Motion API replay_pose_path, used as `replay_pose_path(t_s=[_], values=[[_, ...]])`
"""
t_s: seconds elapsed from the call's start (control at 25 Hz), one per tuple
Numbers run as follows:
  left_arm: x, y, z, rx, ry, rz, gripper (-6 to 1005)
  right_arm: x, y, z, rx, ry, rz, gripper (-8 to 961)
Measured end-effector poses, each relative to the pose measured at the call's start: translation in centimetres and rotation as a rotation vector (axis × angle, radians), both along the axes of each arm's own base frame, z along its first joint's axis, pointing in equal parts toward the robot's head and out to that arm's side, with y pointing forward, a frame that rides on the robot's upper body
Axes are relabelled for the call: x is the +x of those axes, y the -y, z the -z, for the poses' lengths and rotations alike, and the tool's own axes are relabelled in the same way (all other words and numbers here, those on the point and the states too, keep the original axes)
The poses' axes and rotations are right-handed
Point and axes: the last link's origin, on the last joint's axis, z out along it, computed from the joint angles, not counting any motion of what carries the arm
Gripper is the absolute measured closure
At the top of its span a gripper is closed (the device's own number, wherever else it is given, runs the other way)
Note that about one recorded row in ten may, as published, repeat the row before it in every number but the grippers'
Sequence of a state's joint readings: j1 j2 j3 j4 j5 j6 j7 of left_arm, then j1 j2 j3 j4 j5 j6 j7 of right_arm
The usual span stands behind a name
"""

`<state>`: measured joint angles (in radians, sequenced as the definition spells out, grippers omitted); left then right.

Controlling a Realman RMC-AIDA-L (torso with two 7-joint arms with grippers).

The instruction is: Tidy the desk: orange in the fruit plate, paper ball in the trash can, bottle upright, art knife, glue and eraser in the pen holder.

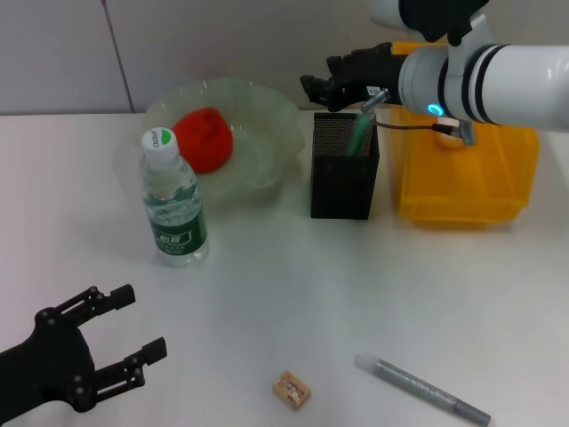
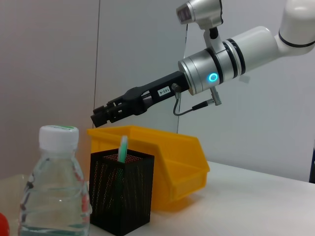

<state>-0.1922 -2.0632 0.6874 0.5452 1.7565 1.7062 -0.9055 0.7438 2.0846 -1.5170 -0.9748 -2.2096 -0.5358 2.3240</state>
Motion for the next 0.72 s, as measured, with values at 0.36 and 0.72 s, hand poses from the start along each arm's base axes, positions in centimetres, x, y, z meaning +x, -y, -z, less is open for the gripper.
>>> replay_pose_path(t_s=[0.36, 0.72], values=[[0.2, -0.1, -0.1, -0.009, 0.007, 0.004, 200, -0.4, 1.4, -2.6, -0.081, -0.089, 0.024, 400], [0.5, -0.3, -0.5, -0.032, 0.007, 0.027, 200, -1.0, 6.6, -7.0, -0.311, -0.110, -0.017, 381]])
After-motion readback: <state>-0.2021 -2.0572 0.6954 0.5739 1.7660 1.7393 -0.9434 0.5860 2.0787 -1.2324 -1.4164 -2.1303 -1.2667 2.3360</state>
